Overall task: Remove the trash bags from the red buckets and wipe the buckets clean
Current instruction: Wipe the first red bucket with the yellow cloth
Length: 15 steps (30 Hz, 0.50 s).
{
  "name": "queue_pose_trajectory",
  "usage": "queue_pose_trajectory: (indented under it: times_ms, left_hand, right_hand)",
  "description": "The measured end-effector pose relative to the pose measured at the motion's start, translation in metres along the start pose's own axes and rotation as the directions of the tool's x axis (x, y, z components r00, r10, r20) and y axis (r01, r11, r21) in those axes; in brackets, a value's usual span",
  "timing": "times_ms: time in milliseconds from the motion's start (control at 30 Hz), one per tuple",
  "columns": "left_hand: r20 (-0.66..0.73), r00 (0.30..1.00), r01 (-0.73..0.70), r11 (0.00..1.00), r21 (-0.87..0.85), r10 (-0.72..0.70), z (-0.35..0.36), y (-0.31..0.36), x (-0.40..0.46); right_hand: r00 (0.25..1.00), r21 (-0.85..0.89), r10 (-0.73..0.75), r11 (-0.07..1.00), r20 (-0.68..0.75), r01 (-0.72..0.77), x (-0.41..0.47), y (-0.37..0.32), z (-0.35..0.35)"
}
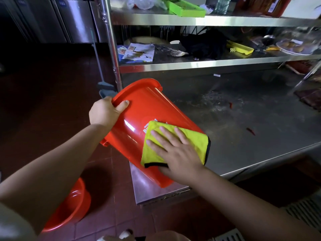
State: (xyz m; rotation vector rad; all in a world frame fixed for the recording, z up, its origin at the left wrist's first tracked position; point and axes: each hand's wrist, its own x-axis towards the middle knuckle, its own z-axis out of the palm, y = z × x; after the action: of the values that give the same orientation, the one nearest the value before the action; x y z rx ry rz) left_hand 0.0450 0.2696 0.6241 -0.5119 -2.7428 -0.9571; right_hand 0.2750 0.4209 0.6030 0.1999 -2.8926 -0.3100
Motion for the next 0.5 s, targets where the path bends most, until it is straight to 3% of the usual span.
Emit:
queue_pose_trajectory:
  times_ms: [100,167,267,333,400,500]
  left_hand:
    - [-0.038,0.999,0.02,0.994,-0.106,-0.024,0.003,-0.015,-0.008]
    - [-0.054,0.997,0.05,0.982,-0.185,-0.061,0.003,-0.025,-0.013]
    - [-0.087,0.993,0.051,0.965,-0.257,-0.076,0.002,-0.038,-0.02]
    - [-0.062,0.997,0.031,0.951,-0.306,-0.053,0.0,-0.041,-0.021]
    - [-0.028,0.999,0.033,0.954,-0.298,-0.043,-0.005,-0.041,-0.018]
    - [-0.012,1.0,-0.019,0.989,-0.15,0.018,-0.016,-0.027,-0.002]
  right_hand:
    - [0.984,0.141,0.176,0.975,-0.019,-0.172,0.005,0.016,0.0]
    - [0.943,0.323,0.331,0.891,0.021,-0.32,0.012,0.035,0.001]
    - [0.839,0.615,0.477,0.587,0.262,-0.526,0.025,0.065,0.005]
    - [0.792,0.673,0.503,0.455,0.346,-0.583,0.032,0.074,0.007]
    - [0.792,0.676,0.518,0.459,0.324,-0.577,0.035,0.072,0.007]
    - [0.869,0.684,0.455,0.572,0.194,-0.453,0.037,0.052,0.001]
